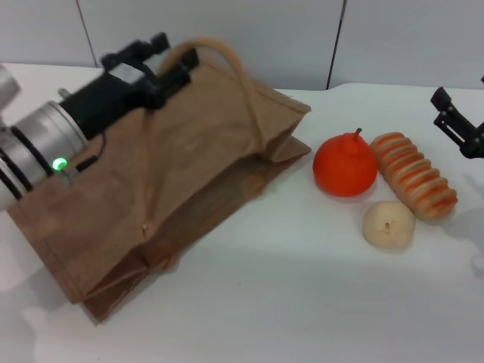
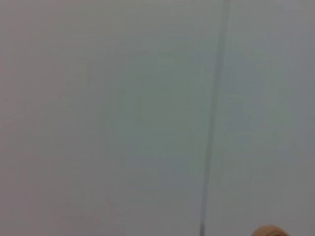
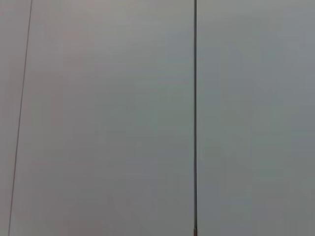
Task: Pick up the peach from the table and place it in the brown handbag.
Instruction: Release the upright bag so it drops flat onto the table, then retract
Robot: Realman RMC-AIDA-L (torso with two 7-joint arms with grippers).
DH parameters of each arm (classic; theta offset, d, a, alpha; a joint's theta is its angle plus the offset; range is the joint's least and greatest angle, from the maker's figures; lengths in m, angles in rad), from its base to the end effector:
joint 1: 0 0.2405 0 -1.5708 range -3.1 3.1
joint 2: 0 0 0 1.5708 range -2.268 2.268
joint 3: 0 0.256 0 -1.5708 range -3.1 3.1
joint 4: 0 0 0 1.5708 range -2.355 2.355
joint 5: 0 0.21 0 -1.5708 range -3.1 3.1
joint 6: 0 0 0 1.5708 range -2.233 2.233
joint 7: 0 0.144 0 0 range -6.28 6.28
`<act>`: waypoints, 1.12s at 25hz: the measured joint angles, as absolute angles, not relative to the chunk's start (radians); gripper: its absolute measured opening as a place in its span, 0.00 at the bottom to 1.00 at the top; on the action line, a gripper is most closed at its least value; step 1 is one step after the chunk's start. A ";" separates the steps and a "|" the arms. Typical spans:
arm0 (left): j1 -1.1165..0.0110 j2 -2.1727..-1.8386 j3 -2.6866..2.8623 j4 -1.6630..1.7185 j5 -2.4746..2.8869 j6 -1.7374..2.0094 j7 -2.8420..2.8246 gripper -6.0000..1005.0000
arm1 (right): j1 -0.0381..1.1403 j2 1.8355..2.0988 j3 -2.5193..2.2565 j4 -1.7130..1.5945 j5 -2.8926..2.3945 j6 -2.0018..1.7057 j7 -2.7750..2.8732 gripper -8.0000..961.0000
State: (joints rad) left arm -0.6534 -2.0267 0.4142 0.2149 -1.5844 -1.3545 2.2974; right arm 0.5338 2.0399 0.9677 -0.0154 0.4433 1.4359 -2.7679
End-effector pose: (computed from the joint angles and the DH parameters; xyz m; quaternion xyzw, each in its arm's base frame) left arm -0.2560 0.3851 0.0173 -0.8169 -0.1745 -0.4035 0.3733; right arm 0.2960 0.3352 0.0017 -0.7651 0.1340 0.3783 0.5036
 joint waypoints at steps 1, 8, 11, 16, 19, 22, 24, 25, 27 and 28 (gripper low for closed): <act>-0.657 -2.027 0.418 0.205 -1.573 -1.355 2.320 0.64 | 0.534 2.040 0.968 -0.015 0.443 1.435 -2.767 0.92; -0.671 -2.028 0.424 0.153 -1.540 -1.351 2.471 0.68 | 0.534 2.040 0.969 -0.017 0.443 1.425 -2.766 0.92; -0.680 -2.029 0.443 0.146 -1.508 -1.346 2.498 0.76 | 0.534 2.040 0.969 -0.017 0.443 1.424 -2.765 0.92; -0.708 -2.028 0.458 0.138 -1.455 -1.265 2.500 0.81 | 0.537 2.040 0.969 -0.017 0.443 1.422 -2.764 0.92; -0.730 -2.029 0.459 0.121 -1.415 -1.199 2.505 0.81 | 0.538 2.040 0.969 -0.016 0.443 1.414 -2.763 0.92; -0.751 -2.029 0.460 0.102 -1.384 -1.145 2.507 0.83 | 0.539 2.040 0.969 -0.015 0.443 1.410 -2.763 0.92; -0.760 -2.029 0.460 0.094 -1.369 -1.124 2.508 0.84 | 0.539 2.040 0.969 -0.015 0.443 1.410 -2.763 0.92; -0.764 -2.029 0.460 0.090 -1.357 -1.114 2.509 0.84 | 0.539 2.040 0.969 -0.015 0.443 1.410 -2.763 0.92; -0.765 -2.032 0.456 0.086 -1.352 -1.117 2.524 0.85 | 0.539 2.040 0.970 -0.015 0.443 1.410 -2.763 0.92; -0.765 -2.034 0.454 0.084 -1.354 -1.120 2.532 0.86 | 0.539 2.040 0.969 -0.015 0.443 1.410 -2.763 0.92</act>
